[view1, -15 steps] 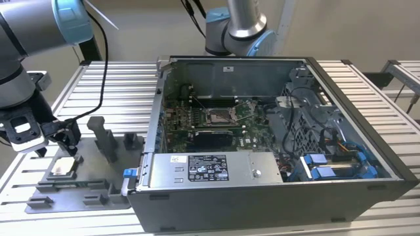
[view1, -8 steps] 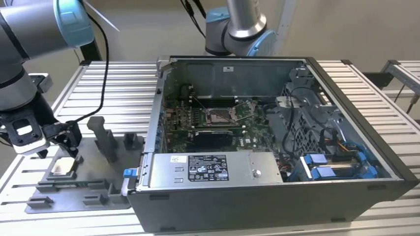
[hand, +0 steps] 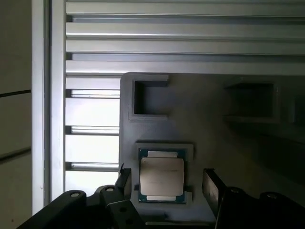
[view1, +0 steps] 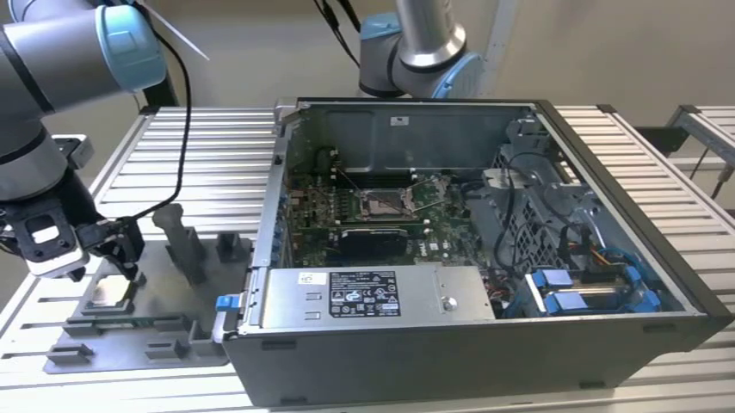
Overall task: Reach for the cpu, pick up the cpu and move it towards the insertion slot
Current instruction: 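Pick up the cpu and move it towards the insertion slot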
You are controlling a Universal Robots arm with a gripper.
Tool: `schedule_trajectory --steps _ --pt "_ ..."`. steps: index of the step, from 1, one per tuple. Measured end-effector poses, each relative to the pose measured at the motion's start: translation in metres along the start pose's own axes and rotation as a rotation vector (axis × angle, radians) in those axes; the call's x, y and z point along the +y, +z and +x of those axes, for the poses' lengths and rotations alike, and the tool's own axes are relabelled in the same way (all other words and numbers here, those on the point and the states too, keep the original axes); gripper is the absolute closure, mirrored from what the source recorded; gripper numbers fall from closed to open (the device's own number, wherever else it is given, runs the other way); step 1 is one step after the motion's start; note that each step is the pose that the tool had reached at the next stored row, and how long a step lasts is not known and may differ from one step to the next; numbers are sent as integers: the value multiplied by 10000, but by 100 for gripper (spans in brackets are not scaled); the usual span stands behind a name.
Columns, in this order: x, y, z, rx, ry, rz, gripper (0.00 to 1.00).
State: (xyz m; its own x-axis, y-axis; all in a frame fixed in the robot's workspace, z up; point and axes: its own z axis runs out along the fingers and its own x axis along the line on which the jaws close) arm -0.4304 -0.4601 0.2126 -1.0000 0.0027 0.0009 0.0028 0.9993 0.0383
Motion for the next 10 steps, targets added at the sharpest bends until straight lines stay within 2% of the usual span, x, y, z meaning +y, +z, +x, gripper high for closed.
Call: schedule_trajectory --steps 10 --pt "-11 107 7 1 17 1 0"
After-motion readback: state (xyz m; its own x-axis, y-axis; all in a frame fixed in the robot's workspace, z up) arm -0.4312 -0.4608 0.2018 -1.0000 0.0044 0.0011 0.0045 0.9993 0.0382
